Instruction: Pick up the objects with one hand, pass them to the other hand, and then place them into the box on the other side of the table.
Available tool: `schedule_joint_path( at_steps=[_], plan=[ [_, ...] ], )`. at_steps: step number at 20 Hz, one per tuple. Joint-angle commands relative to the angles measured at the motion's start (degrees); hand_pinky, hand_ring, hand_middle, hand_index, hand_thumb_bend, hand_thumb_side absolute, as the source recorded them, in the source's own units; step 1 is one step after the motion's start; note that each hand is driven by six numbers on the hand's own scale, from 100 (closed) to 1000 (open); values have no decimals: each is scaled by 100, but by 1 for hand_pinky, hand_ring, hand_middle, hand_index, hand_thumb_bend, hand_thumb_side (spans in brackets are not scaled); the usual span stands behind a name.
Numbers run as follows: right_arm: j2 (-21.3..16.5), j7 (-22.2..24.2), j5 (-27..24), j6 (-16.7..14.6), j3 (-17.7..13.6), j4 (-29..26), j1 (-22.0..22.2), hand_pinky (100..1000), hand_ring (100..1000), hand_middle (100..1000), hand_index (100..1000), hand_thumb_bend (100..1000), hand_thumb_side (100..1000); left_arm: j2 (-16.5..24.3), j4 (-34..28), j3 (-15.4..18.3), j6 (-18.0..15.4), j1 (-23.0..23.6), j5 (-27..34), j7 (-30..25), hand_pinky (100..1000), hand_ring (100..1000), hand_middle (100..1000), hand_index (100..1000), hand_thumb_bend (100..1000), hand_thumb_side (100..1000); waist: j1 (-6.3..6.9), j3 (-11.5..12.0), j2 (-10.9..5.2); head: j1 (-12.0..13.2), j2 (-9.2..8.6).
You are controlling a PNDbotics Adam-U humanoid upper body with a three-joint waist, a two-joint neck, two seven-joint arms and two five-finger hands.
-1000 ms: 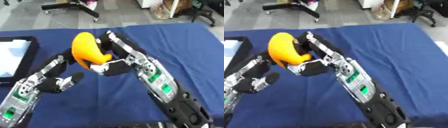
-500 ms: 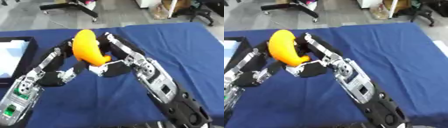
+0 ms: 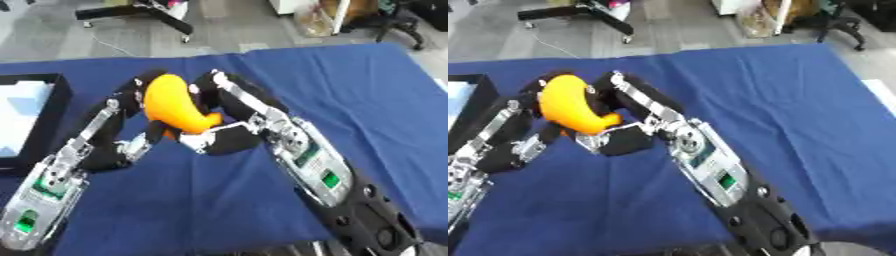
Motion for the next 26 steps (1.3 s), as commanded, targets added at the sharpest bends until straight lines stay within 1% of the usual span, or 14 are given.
schedule_joint_path(
  at_steps=[1,6,11,12,14,16,17,20,21,22,24,26],
  plan=[
    [41,-38,26,10,42,-117,-109,336,174,203,332,280,100,15,111,30,-62,-39,-198,-5,860,1000,987,919,284,576,13,-3,-43,-31,-11],
    [35,-34,35,33,75,-83,-117,333,172,202,331,287,100,-14,134,5,-157,-53,-224,-24,863,1000,996,924,293,567,9,3,-44,-59,-11],
    [38,-15,-11,51,101,-43,-117,331,169,200,329,297,100,-59,7,-52,-236,-100,-80,-96,868,1000,1000,930,304,542,5,3,-47,-77,-11],
    [37,-11,-24,53,106,-37,-118,331,169,200,329,297,100,-66,-24,-70,-246,-107,-30,-127,868,1000,1000,930,297,538,6,2,-48,-79,-11],
    [28,-4,-48,54,112,-36,-118,330,169,200,329,300,100,-76,-86,-117,-261,-120,87,-221,860,1000,981,910,234,515,7,-1,-49,-83,-11],
    [18,2,-81,61,117,-36,-112,330,168,200,329,303,100,-88,-139,-149,-256,-134,227,-323,846,1000,940,879,129,475,9,-2,-50,-82,-11],
    [13,5,-96,65,120,-34,-110,330,168,199,329,305,100,-95,-155,-157,-245,-141,290,-352,822,986,889,834,100,443,10,-2,-50,-79,-11],
    [1,16,-127,71,123,-36,-105,329,168,200,329,307,100,-102,-175,-175,-177,-150,469,-367,780,919,811,761,100,463,9,-6,-51,-74,-11],
    [-2,18,-131,74,122,-36,-102,330,168,200,330,310,100,-103,-175,-177,-150,-150,520,-356,750,875,760,712,100,501,9,-7,-51,-74,-11],
    [-5,22,-134,77,122,-34,-100,331,169,201,331,310,100,-105,-172,-180,-122,-151,581,-329,739,856,739,691,100,494,10,-8,-51,-73,-11],
    [-6,34,-137,78,125,-34,-96,335,173,208,342,311,100,-115,-165,-184,-66,-153,711,-254,689,781,641,607,100,482,10,-8,-51,-75,-11],
    [-8,61,-142,77,129,-32,-93,340,178,213,351,330,100,-126,-154,-179,-15,-161,838,-130,651,725,574,543,100,476,9,-6,-53,-76,-11]
  ],
)
